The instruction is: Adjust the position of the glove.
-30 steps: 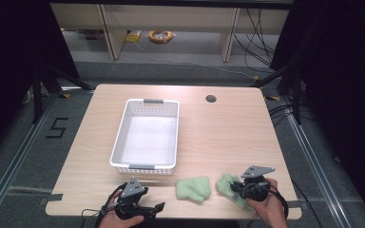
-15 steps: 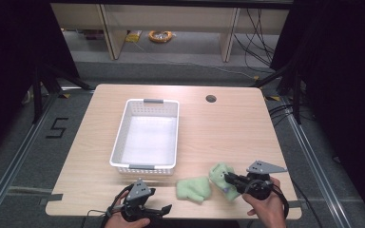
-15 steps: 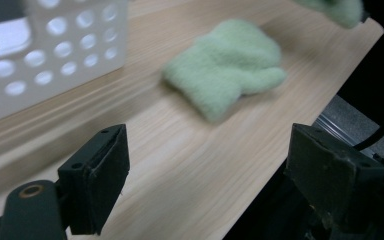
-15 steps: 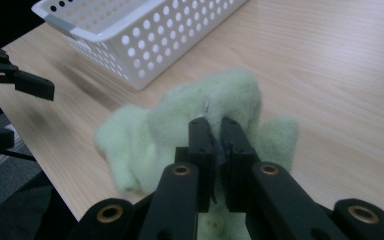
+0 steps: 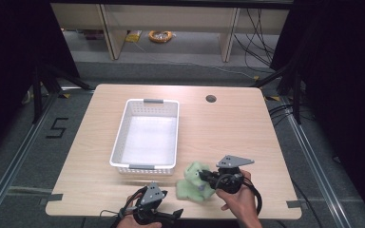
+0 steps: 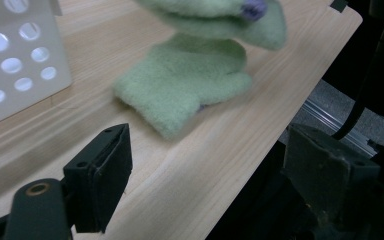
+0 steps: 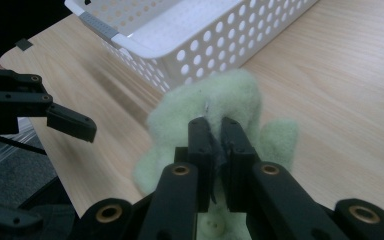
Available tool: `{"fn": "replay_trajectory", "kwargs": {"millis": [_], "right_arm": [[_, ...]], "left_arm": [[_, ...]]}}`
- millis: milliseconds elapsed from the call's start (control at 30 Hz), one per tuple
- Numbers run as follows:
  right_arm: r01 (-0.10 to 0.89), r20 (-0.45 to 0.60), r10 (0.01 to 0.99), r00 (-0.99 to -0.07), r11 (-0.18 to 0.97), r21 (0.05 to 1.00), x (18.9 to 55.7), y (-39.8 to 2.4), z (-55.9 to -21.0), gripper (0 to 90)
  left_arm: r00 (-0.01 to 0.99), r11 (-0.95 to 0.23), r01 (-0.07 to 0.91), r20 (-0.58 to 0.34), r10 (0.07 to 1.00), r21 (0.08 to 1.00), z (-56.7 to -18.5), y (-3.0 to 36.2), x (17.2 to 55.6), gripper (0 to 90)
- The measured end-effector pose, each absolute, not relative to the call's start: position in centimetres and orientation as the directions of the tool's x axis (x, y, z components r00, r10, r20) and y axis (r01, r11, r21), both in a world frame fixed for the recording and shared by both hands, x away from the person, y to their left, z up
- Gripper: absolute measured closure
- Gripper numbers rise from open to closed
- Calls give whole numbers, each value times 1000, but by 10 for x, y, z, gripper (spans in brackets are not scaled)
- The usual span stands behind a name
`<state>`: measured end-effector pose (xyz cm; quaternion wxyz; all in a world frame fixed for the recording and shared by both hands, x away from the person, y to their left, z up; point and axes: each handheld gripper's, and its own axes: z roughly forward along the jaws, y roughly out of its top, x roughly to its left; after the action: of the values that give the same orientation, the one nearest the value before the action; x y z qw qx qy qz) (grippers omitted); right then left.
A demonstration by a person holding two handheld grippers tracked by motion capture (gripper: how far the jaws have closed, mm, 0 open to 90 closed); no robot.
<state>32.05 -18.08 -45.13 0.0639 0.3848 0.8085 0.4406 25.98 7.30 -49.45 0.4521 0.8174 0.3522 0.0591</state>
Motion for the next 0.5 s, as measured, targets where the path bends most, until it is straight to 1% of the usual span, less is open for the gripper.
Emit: {"fn": "replay_trajectory", "kwargs": {"millis": [33, 100, 133, 167, 200, 233, 267, 300, 333, 400, 433, 467, 500], "right_arm": [[554, 218, 676, -704, 331, 763, 322, -179, -454, 851], [578, 256, 674, -693, 307, 756, 323, -173, -460, 850], [572, 243, 672, -700, 322, 755, 325, -172, -463, 848], [591, 261, 675, -691, 319, 741, 326, -170, -465, 847], [587, 258, 671, -695, 322, 743, 328, -169, -469, 844], [587, 258, 671, -695, 322, 743, 328, -169, -469, 844], [614, 282, 676, -681, 317, 723, 331, -167, -475, 837], [614, 282, 676, -681, 317, 723, 331, -167, -475, 837], [630, 310, 671, -673, 302, 715, 333, -166, -480, 832], [630, 300, 681, -669, 305, 714, 335, -167, -482, 823], [649, 317, 684, -656, 297, 701, 334, -168, -482, 814], [640, 314, 677, -666, 301, 707, 336, -169, -483, 801], [641, 316, 678, -664, 299, 707, 336, -169, -483, 794]], "left_arm": [[748, -352, 518, -213, 628, 780, -495, 72, 260, 197], [747, -331, 525, -238, 621, 784, -496, 67, 259, 207], [749, -332, 526, -241, 617, 783, -496, 66, 259, 211], [758, -357, 517, -223, 613, 778, -496, 66, 260, 211], [769, -372, 500, -203, 606, 782, -496, 65, 260, 214], [769, -372, 500, -203, 606, 782, -496, 65, 260, 217], [765, -365, 515, -223, 604, 776, -496, 62, 261, 224], [765, -365, 515, -223, 604, 776, -496, 62, 261, 231], [767, -374, 503, -203, 609, 779, -497, 59, 262, 237], [759, -349, 511, -221, 613, 785, -496, 54, 261, 248], [759, -349, 511, -221, 613, 785, -496, 54, 261, 254], [772, -368, 505, -218, 597, 781, -495, 52, 262, 261], [787, -400, 482, -185, 588, 779, -494, 53, 264, 264]]}}
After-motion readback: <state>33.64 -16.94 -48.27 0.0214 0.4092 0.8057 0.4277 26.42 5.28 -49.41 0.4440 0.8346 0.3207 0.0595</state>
